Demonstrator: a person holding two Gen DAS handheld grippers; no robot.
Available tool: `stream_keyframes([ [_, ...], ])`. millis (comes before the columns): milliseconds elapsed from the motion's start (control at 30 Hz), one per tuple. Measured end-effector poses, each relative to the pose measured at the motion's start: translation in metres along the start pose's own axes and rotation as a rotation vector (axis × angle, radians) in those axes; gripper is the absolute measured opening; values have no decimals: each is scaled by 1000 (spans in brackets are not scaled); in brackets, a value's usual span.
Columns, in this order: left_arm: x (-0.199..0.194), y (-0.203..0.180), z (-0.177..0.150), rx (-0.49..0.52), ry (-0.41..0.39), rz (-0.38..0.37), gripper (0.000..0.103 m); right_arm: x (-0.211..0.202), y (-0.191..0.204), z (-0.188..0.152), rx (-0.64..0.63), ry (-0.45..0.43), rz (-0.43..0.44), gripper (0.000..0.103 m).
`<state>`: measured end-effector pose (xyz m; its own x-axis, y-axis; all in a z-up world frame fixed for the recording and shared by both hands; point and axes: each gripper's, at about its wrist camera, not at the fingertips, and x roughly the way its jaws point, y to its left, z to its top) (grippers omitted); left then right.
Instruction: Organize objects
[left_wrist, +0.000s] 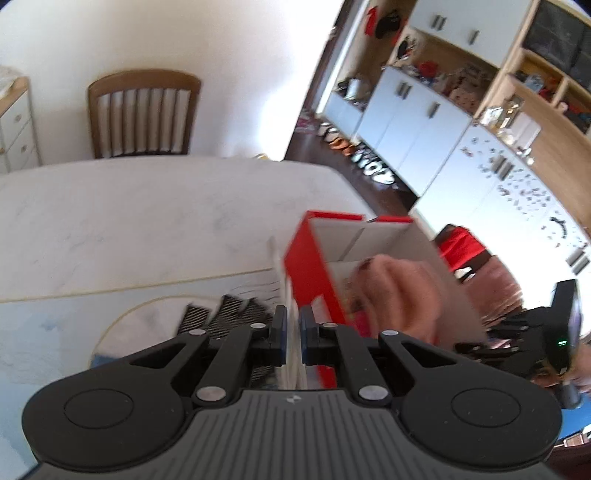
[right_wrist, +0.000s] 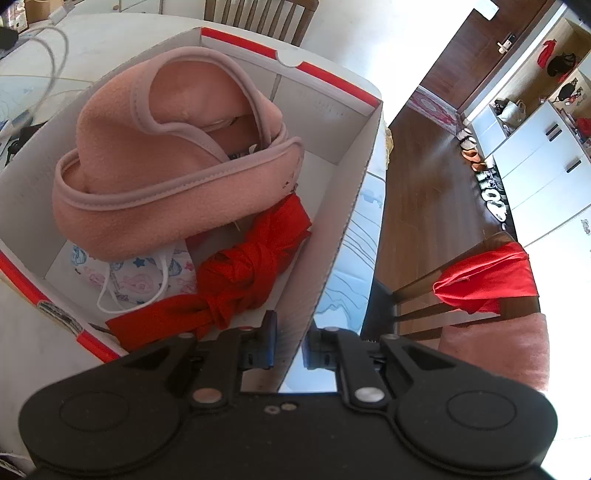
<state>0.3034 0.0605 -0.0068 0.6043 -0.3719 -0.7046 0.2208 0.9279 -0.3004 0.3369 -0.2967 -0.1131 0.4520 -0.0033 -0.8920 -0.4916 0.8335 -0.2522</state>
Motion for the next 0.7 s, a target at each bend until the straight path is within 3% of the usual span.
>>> stream_keyframes([
  [300, 4, -43, 16, 63, -27, -46, 6, -1, -1, -2, 0, -11, 12, 11],
  [500, 21, -30, -3, 48, 36, 22, 6, -1, -2, -3, -3, -17, 15, 11],
  [600, 32, -18, -17, 26, 78, 57, 16, -1, -2, -3, -4, -17, 15, 11],
  [700, 42, -10, -31, 26, 117, 77, 44, -1, -2, -3, -3, -17, 15, 11],
])
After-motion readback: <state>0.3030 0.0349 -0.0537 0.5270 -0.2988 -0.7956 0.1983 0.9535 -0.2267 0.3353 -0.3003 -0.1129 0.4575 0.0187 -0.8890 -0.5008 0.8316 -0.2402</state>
